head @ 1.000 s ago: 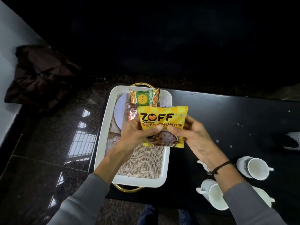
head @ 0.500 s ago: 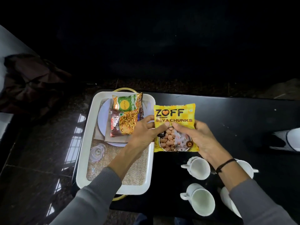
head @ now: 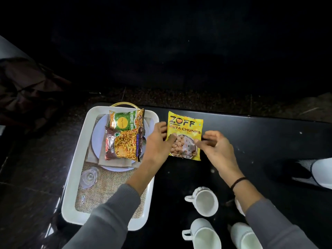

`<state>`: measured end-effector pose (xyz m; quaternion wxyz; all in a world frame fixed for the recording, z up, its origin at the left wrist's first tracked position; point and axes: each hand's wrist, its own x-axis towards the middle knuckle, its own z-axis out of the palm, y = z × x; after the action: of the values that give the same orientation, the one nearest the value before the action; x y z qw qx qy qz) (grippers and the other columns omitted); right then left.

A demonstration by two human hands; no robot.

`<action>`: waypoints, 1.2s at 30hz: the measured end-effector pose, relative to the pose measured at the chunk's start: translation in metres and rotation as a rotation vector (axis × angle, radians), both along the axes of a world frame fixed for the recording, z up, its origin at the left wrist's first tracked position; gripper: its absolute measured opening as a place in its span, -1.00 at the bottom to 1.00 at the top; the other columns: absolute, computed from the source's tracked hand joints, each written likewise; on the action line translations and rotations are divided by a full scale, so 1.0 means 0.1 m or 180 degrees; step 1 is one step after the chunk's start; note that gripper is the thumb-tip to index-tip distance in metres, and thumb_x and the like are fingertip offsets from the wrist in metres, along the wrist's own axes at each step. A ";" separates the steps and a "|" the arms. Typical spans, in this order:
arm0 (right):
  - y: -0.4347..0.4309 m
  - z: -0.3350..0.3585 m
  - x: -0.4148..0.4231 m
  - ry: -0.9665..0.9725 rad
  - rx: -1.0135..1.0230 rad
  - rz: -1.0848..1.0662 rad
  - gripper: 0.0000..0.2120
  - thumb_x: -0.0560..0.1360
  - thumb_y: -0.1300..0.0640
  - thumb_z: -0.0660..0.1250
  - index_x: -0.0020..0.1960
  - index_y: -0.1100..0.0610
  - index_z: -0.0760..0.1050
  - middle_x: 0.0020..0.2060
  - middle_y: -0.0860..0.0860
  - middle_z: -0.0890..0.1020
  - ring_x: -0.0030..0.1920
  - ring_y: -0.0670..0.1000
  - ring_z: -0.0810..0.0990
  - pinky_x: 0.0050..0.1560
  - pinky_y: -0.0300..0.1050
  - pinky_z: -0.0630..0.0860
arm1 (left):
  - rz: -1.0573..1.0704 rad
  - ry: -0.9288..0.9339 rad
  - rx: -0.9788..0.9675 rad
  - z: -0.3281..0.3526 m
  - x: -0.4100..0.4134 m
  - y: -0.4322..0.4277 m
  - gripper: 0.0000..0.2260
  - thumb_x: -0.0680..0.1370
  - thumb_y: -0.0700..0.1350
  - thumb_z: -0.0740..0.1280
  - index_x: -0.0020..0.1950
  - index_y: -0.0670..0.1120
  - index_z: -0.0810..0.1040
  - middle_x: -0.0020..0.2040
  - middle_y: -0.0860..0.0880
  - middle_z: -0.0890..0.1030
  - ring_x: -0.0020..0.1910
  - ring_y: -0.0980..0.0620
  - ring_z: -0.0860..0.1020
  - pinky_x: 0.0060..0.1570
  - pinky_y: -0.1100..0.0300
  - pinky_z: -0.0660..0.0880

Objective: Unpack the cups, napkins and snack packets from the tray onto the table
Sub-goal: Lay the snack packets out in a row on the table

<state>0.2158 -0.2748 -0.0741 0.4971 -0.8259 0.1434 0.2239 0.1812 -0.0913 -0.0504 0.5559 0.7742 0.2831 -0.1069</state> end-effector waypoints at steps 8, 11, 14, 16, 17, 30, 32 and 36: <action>0.07 -0.02 -0.03 -0.0585 -0.0444 0.0838 -0.82 0.49 0.09 0.54 0.03 -0.12 0.63 -0.06 -0.06 0.59 -0.19 -0.15 0.58 -0.28 -0.45 0.47 | -0.1606 -0.0124 0.1949 -0.09 -0.14 -0.12 -0.64 0.61 -0.22 0.28 0.41 -0.02 0.50 0.60 -0.09 0.24 0.51 -0.09 0.31 0.23 -0.01 0.52; 0.12 -0.05 -0.04 -0.0615 -0.0637 0.1142 -0.85 0.53 0.11 0.50 0.07 -0.06 0.68 -0.07 -0.04 0.57 -0.23 -0.20 0.52 -0.30 -0.46 0.41 | -0.1708 -0.0198 0.2113 -0.14 -0.19 -0.16 -0.63 0.60 -0.21 0.29 0.40 -0.01 0.48 0.54 -0.07 0.33 0.44 -0.08 0.38 0.17 0.03 0.52; 0.16 -0.03 -0.05 -0.0608 -0.0705 0.1105 -0.87 0.54 0.10 0.49 0.08 -0.02 0.68 -0.04 -0.04 0.57 -0.16 -0.20 0.53 -0.15 -0.33 0.52 | -0.1680 -0.0280 0.2160 -0.15 -0.23 -0.15 -0.64 0.60 -0.19 0.29 0.40 -0.02 0.49 0.51 -0.06 0.38 0.42 -0.07 0.40 0.17 0.03 0.50; 0.21 0.04 -0.07 -0.0587 -0.0697 0.1033 -0.88 0.53 0.09 0.49 0.07 -0.02 0.68 -0.04 -0.03 0.57 -0.13 -0.16 0.56 -0.07 -0.19 0.61 | -0.1676 -0.0309 0.2087 -0.12 -0.25 -0.13 -0.65 0.62 -0.17 0.28 0.42 -0.04 0.48 0.51 -0.05 0.38 0.44 -0.06 0.39 0.25 0.02 0.47; 0.24 0.08 -0.09 -0.0597 -0.0695 0.1034 -0.88 0.53 0.08 0.50 0.06 -0.02 0.68 -0.04 -0.03 0.58 -0.12 -0.13 0.58 -0.07 -0.19 0.60 | -0.1677 -0.0327 0.2040 -0.09 -0.27 -0.11 -0.65 0.63 -0.16 0.27 0.43 -0.05 0.48 0.51 -0.04 0.39 0.45 -0.06 0.38 0.29 0.01 0.44; 1.37 0.24 -0.41 -0.0124 0.0112 0.1293 -0.60 0.56 0.00 0.46 0.33 0.11 0.49 0.09 -0.09 0.61 0.00 -0.13 0.62 -0.03 -0.32 0.53 | 0.0292 -0.0169 0.2093 0.07 -1.03 0.80 -0.66 0.53 -0.21 0.37 0.31 -0.10 0.51 0.28 -0.05 0.53 0.28 -0.06 0.47 0.27 -0.05 0.36; 1.55 0.18 -0.45 0.0107 0.0030 0.1226 -0.48 0.55 -0.09 0.45 0.40 0.13 0.42 0.14 -0.05 0.59 0.04 -0.06 0.62 0.05 -0.16 0.58 | 0.0766 0.0083 0.1753 0.02 -1.13 0.96 -0.59 0.55 -0.17 0.36 0.38 -0.13 0.40 0.31 -0.07 0.47 0.21 0.00 0.43 0.14 0.03 0.39; 1.80 0.10 -0.52 0.0764 0.0253 0.0851 -0.30 0.48 -0.19 0.48 0.44 0.18 0.38 0.25 0.08 0.59 -0.08 0.01 0.74 0.05 0.03 0.69 | 0.1222 0.0298 0.0928 -0.05 -1.20 1.17 -0.65 0.62 -0.09 0.31 0.37 -0.17 0.40 0.23 -0.04 0.57 0.08 0.04 0.53 0.03 0.14 0.44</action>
<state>0.1641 -0.0952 -0.0642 0.4745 -0.7847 0.0817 0.3904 0.0613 0.0253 -0.0550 0.4347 0.7724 0.4630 0.0069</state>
